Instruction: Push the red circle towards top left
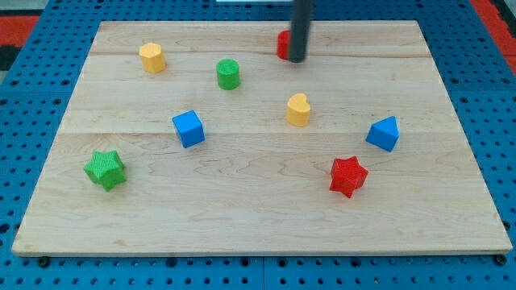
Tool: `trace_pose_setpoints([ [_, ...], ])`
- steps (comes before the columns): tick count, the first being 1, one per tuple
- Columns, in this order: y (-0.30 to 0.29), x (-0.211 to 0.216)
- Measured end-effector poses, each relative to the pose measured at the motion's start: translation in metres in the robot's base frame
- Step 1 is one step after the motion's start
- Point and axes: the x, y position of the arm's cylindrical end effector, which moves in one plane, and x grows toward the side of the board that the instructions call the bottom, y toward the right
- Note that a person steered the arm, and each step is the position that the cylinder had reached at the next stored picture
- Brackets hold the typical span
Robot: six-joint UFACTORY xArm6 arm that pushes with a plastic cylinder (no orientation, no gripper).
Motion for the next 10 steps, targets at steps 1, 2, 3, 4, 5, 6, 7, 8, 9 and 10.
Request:
trace_pose_setpoints([
  [1, 0.005, -0.017],
  [2, 0.051, -0.025],
  [3, 0.020, -0.061],
  [4, -0.066, -0.076],
  [5, -0.084, -0.065],
  [6, -0.051, -0.063],
  [7, -0.048, -0.047],
  [8, -0.054, -0.040],
  [9, -0.107, -0.040],
  [10, -0.138, -0.037],
])
